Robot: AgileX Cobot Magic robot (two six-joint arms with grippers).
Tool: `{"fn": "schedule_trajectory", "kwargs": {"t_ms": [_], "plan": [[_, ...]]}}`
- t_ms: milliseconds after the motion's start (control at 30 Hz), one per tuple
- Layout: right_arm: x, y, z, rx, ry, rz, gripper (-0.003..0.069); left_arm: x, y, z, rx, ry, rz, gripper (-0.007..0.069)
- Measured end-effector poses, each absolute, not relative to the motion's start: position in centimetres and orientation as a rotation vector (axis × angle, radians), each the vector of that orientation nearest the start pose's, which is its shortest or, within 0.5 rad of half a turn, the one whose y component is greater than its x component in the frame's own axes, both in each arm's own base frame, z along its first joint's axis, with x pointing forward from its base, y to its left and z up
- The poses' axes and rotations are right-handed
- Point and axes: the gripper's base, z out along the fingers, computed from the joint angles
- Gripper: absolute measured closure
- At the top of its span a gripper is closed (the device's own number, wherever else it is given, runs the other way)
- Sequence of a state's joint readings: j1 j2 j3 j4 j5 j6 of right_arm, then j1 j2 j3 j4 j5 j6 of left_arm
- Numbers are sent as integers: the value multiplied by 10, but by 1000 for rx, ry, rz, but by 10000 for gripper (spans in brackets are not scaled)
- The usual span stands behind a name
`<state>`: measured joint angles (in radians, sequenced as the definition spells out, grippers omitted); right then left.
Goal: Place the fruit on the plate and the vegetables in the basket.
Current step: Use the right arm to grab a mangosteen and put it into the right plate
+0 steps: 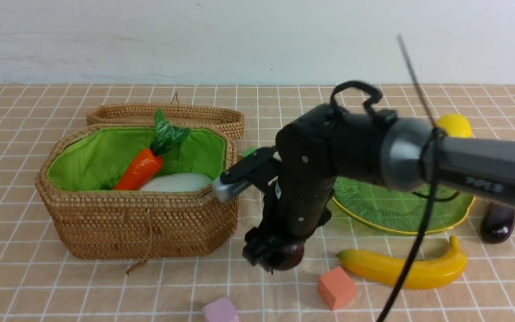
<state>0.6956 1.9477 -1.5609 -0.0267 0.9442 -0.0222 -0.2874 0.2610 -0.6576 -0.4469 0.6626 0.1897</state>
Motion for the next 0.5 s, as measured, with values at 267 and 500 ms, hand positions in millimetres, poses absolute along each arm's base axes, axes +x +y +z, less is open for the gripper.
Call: {"fn": "schedule_trajectory", "kwargs": {"t_ms": [267, 500], "plan": [[383, 153, 283, -418, 2542, 41, 84, 26, -36, 368, 332, 1580, -602, 638], [426, 111, 225, -285, 2600, 91, 83, 22, -42, 371, 404, 1542, -660, 638]]}}
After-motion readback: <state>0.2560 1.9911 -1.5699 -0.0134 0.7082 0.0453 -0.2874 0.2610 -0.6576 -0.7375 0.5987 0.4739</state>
